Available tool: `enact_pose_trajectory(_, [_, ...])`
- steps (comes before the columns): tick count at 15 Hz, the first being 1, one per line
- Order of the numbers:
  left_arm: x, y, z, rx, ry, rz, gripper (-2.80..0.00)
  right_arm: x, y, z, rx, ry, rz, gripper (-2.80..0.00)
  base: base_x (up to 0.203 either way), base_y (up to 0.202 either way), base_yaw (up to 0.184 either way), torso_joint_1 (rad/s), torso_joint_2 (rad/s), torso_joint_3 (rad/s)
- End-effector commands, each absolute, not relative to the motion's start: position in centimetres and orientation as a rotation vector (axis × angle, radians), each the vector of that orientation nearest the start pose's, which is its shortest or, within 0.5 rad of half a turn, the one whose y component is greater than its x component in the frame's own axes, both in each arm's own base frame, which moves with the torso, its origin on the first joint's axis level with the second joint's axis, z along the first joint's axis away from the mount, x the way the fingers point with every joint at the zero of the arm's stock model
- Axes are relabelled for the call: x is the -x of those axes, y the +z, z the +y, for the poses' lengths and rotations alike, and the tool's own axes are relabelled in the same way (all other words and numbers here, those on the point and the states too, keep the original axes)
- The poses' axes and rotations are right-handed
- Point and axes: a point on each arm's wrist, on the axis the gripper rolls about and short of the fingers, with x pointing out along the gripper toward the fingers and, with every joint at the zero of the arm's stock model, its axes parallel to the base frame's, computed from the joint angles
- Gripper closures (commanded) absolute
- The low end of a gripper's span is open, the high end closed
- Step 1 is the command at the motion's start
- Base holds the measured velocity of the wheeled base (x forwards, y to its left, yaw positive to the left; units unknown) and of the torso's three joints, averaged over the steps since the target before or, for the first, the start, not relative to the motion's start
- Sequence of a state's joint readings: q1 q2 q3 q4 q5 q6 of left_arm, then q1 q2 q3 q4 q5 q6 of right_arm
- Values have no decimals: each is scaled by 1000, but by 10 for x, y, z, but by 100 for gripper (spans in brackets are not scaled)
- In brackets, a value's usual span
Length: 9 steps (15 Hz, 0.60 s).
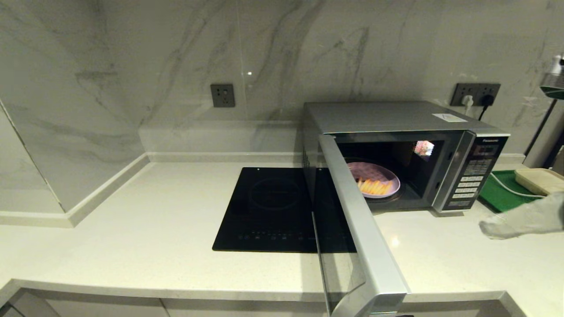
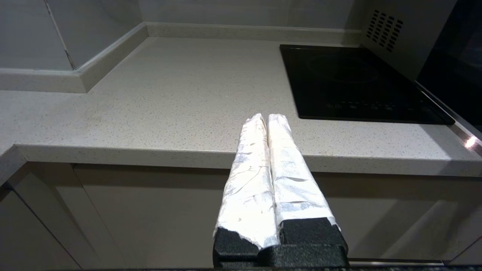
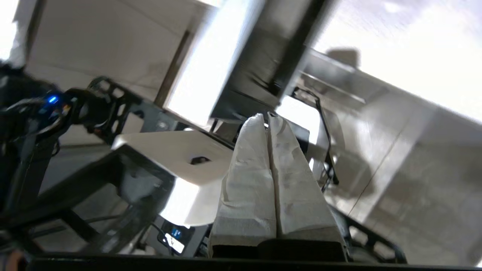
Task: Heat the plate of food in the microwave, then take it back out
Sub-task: Close the microwave oven
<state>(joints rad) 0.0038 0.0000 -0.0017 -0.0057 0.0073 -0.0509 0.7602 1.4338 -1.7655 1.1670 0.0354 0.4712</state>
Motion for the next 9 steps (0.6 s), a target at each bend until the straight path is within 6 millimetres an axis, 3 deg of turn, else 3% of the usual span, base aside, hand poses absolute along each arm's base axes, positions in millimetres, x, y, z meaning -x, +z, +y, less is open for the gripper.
enact_pose_trajectory(1, [23,77,0,52,11,-8,0,-131,348,154,-59,618,981,0,0,0,0,0,0,0])
enact_pose_trajectory(9, [23,77,0,52,12,-8,0,-107,327,223,115,811,1069,0,0,0,0,0,0,0])
